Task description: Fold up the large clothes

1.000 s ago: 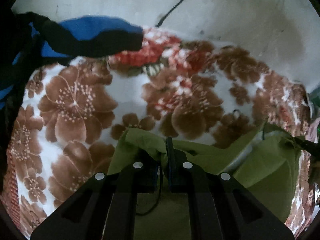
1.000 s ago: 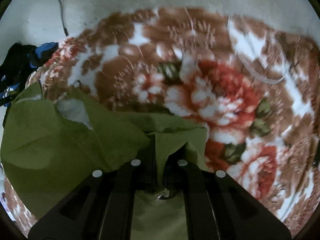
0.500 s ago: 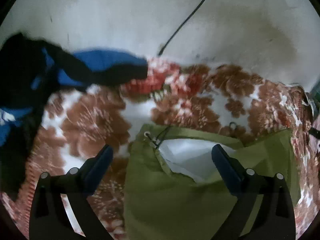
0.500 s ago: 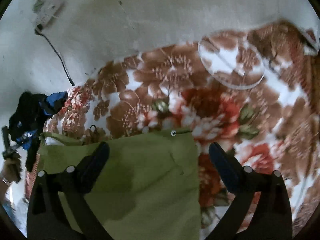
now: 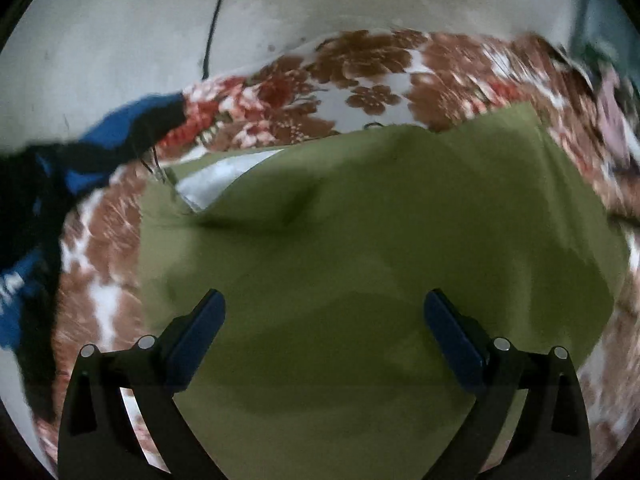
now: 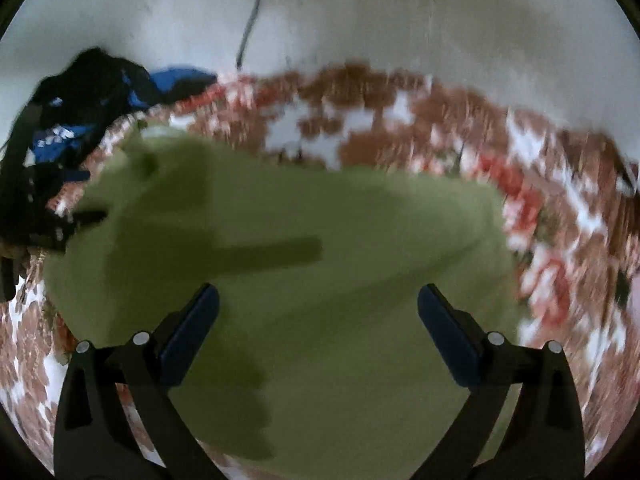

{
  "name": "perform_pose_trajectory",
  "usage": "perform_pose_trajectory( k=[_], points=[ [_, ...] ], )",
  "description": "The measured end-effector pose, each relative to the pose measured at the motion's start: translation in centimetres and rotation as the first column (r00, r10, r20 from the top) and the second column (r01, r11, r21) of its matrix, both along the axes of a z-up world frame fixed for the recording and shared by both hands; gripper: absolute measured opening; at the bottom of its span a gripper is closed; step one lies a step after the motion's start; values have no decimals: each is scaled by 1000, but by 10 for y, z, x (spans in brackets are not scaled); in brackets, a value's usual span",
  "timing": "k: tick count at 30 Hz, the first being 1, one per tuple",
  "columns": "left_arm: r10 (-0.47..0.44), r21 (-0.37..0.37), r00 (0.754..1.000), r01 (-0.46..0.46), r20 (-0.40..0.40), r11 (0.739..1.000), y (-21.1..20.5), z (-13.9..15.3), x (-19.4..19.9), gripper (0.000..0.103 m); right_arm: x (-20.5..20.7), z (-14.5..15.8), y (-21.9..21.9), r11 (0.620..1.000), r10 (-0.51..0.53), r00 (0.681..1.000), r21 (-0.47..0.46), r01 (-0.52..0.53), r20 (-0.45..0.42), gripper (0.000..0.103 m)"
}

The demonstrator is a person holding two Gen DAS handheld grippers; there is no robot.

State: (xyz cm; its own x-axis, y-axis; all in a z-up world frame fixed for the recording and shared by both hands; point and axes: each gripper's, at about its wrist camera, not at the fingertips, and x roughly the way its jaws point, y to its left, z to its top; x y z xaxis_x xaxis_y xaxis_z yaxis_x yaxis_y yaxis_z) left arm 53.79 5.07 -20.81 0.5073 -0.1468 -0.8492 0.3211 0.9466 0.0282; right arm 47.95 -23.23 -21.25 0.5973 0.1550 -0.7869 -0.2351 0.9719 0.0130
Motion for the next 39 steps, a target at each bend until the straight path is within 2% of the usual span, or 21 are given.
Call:
perform_pose_trajectory(
  k=[4,6,9,11,14,16,19,22,24,26,29,31,32,33,35,37,39],
  points=[
    [56,-31,998,-57,-29,998,12,-17,36,97,9,-31,12,991,0,1000,-131,-1,-7,98],
    [74,-41,996,-76,-47,996,17,-26,52,98,14,-41,8,986,-1,1000,-166,1,-2,98],
    [108,34,993,-107,-45,994,29,-41,81,97,19,-56,-5,981,-20,1000,-193,18,-7,98],
    [129,50,990,-127,-49,991,41,-46,96,99,22,-64,-15,978,-39,999,-205,37,-4,98],
    [122,104,992,-117,-44,988,54,-53,117,99,27,-76,-34,973,-72,997,-219,69,-4,98],
    [138,148,990,-133,-26,980,64,-53,132,99,31,-84,-50,970,-104,995,-223,98,-13,98],
    [212,149,977,-208,-15,967,81,-49,152,99,31,-93,-73,965,-141,990,-226,132,-25,98],
    [224,185,975,-218,-9,958,84,-42,160,99,28,-95,-87,960,-163,986,-233,153,-23,98],
    [204,201,979,-203,17,958,79,-29,151,97,25,-88,-97,957,-191,981,-225,183,-14,98],
    [181,158,982,-187,55,970,69,-5,125,97,20,-72,-104,965,-212,977,-160,209,-1,98],
    [118,110,983,-134,138,985,38,37,57,98,9,-37,-95,979,-194,980,-50,196,40,98],
    [127,99,981,-143,150,985,16,49,16,98,-4,-16,-68,989,-150,987,14,149,66,98],
    [138,69,980,-148,142,986,5,52,-5,98,-8,-10,-55,991,-128,989,35,126,72,98],
    [152,15,981,-155,122,988,-7,51,-27,98,-13,-7,-35,994,-99,992,53,95,75,98],
    [188,-17,976,-187,111,982,-22,38,-51,98,-18,-8,1,998,-59,994,43,56,88,98],
    [192,21,974,-196,120,980,-33,11,-65,98,-14,-19,33,999,-52,995,10,51,89,98],
    [214,86,967,-227,135,970,-27,-25,-73,98,-8,-34,47,996,-71,994,-37,75,85,98]
  ],
)
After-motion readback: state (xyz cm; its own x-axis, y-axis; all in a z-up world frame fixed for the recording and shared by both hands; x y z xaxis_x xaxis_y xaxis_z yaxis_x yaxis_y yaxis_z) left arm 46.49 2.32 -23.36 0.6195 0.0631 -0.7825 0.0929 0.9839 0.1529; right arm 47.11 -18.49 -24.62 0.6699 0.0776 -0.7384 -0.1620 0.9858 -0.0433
